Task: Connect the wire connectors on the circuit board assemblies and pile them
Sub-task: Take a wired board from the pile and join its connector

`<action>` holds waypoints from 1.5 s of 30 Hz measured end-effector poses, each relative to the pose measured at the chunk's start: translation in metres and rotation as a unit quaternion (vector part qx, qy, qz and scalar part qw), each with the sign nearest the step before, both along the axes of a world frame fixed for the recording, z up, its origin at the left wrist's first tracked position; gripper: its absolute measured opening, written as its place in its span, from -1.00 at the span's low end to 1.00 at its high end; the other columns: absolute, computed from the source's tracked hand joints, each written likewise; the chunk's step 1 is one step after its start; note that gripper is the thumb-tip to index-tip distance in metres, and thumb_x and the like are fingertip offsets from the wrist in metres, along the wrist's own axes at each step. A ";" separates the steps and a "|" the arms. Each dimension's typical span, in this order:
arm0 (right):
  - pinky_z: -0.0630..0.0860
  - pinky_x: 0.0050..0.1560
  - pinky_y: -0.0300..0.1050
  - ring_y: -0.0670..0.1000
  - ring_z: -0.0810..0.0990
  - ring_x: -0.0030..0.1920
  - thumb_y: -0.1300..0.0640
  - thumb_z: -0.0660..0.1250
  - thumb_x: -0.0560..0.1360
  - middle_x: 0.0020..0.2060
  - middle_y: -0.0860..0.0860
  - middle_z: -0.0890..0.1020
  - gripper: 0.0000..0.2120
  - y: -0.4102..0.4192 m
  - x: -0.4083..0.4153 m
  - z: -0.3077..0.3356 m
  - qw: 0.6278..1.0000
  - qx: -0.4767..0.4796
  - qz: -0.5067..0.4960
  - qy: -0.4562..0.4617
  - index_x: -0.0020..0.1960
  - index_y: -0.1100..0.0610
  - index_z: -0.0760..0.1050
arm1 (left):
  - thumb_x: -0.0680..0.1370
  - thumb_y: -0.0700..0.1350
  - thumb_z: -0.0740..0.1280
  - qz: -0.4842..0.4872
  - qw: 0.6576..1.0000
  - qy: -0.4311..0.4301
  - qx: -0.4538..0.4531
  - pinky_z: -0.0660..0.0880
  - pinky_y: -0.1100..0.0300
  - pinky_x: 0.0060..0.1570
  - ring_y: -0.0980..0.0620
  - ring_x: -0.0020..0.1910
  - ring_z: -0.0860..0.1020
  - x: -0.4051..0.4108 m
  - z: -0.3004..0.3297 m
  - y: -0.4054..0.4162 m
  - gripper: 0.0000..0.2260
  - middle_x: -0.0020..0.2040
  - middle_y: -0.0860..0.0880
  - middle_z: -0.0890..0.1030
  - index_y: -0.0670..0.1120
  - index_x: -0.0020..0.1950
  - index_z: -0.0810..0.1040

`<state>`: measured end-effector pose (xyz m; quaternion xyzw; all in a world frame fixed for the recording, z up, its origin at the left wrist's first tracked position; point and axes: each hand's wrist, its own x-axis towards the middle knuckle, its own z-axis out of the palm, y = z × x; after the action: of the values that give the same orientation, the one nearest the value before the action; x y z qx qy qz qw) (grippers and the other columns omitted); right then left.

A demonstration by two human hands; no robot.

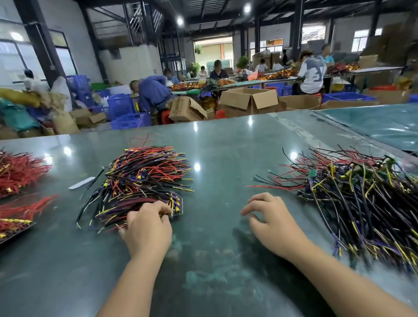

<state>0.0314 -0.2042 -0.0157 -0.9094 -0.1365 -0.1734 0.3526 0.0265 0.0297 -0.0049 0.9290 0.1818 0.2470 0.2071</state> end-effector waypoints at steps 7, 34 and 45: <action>0.27 0.19 -0.24 -0.02 0.38 0.22 0.20 0.22 0.51 0.12 -0.09 0.52 -0.74 0.004 -0.006 0.009 0.999 -0.031 0.017 0.021 0.14 0.02 0.56 | 0.46 -0.27 0.39 -0.289 0.943 -0.046 -0.157 0.44 0.37 -0.08 0.16 -0.16 0.60 -0.014 0.006 -0.042 -0.78 -0.20 0.15 0.66 0.05 -0.21 0.66; 0.46 0.21 -0.18 -0.13 0.58 0.08 0.06 0.48 0.37 0.01 -0.12 0.63 -0.47 0.007 -0.008 0.012 0.989 0.117 0.025 0.085 0.31 0.09 0.47 | 0.53 -0.20 0.29 -0.187 0.935 -0.110 -0.281 0.39 0.31 -0.14 0.27 -0.16 0.51 -0.002 0.001 -0.037 -0.75 -0.03 0.00 0.60 0.19 -0.15 0.52; 0.50 0.09 -0.19 -0.10 0.60 -0.07 0.16 0.47 0.41 -0.08 0.00 0.67 -0.66 0.005 -0.004 0.016 0.888 0.425 -0.002 0.175 0.15 0.25 0.55 | 0.52 -0.17 0.33 -0.176 0.919 -0.260 -0.239 0.43 0.13 -0.01 0.01 -0.08 0.49 -0.009 0.013 -0.041 -0.87 -0.16 0.11 0.55 0.07 -0.15 0.51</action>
<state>0.0275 -0.1992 0.0006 -0.6882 0.0160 -0.0531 0.7234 0.0170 -0.0112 0.0085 0.7717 0.0086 0.3889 0.5032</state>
